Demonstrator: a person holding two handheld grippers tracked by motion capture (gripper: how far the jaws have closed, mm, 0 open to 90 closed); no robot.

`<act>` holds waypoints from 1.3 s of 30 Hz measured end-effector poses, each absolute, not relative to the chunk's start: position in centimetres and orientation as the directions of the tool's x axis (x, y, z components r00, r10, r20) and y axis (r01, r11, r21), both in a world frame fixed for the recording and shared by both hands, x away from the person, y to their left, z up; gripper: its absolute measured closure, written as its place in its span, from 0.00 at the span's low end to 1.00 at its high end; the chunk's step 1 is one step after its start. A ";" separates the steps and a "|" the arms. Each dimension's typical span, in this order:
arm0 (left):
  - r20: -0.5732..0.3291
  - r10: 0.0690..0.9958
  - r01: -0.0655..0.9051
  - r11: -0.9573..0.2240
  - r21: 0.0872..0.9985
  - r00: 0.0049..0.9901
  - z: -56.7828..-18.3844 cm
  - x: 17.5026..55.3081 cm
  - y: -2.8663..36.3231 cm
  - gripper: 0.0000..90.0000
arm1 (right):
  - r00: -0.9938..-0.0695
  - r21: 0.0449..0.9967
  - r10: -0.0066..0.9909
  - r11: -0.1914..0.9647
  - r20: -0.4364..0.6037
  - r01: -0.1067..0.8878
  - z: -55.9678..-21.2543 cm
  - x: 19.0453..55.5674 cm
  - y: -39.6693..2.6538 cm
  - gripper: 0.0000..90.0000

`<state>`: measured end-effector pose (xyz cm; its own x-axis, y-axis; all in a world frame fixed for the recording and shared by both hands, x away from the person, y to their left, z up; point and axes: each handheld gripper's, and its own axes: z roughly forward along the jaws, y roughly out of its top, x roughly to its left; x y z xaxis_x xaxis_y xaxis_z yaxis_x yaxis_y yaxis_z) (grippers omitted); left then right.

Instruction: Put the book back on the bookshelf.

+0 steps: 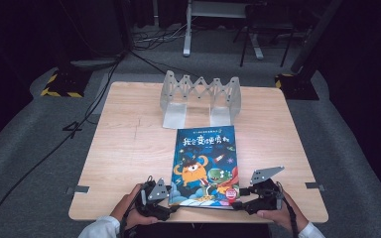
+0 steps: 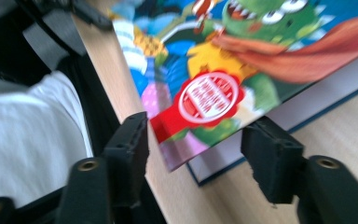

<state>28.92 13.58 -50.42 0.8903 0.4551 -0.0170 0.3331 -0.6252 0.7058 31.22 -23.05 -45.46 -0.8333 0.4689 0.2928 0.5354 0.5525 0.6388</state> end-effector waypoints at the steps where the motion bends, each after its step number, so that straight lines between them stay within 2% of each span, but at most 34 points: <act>1: -0.017 0.454 0.332 -0.626 0.706 0.891 -50.4 28.9 13.6 0.33 | -0.830 0.644 0.467 0.540 0.306 0.542 -45.4 31.4 -23.2 0.45; 6: -0.019 0.454 0.333 -0.624 0.707 0.891 -50.4 28.9 13.6 0.32 | -0.815 0.652 0.454 0.502 0.361 0.568 -45.3 33.1 -23.3 0.43; 19: -0.017 0.451 0.332 -0.630 0.702 0.892 -50.4 29.1 13.5 0.29 | -0.797 0.657 0.460 0.467 0.391 0.592 -45.6 36.6 -21.6 0.40; 24: -0.015 0.487 0.365 -0.632 0.683 0.873 -50.4 29.4 13.9 0.18 | -0.803 0.668 0.428 0.457 0.414 0.588 -45.9 37.2 -21.4 0.44; 31: -0.028 0.504 0.391 -0.632 0.669 0.863 -50.2 29.6 14.0 0.17 | -0.820 0.691 0.407 0.453 0.402 0.564 -46.2 37.1 -21.6 0.46; 39: -0.100 0.492 0.418 -0.597 0.685 0.865 -49.7 29.9 14.9 0.19 | -0.874 0.763 0.365 0.447 0.322 0.468 -45.2 36.3 -21.4 0.46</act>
<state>29.87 14.92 -49.70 0.8648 0.4921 -0.0995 0.4183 -0.5968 0.6847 36.33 -21.36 -45.22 -0.8735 0.3647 0.3224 0.4679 0.4466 0.7626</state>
